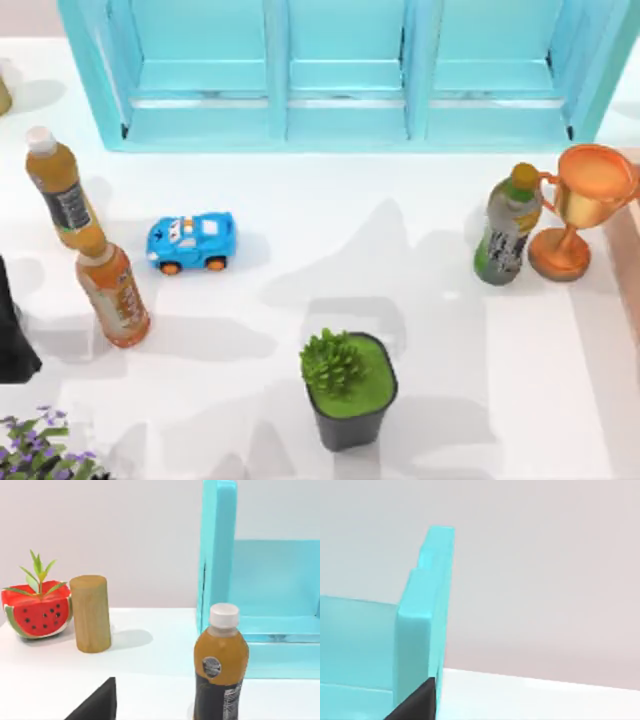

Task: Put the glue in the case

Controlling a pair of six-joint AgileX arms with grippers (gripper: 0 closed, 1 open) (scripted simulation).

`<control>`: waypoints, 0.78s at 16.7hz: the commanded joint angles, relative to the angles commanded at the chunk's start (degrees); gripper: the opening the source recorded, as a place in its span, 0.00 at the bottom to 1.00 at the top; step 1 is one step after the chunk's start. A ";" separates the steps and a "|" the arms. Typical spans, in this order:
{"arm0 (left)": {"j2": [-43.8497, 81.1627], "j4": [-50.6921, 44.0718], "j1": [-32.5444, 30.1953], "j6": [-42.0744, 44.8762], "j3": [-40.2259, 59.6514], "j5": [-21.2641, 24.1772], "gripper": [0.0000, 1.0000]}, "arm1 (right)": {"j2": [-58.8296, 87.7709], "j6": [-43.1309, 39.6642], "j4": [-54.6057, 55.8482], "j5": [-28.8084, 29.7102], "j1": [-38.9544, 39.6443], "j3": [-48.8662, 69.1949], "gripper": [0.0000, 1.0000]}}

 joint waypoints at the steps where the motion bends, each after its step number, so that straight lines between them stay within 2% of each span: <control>1: 0.00 0.00 0.00 0.00 0.00 0.00 1.00 | 5.28 0.23 1.07 -0.57 -0.59 2.51 1.00; 8: 0.00 0.00 0.00 0.00 0.00 0.00 1.00 | 34.16 1.80 4.89 -2.30 -4.04 13.88 1.00; 13: 0.00 0.00 0.00 0.00 0.00 0.00 1.00 | 41.36 1.95 5.19 -2.04 -4.70 15.91 1.00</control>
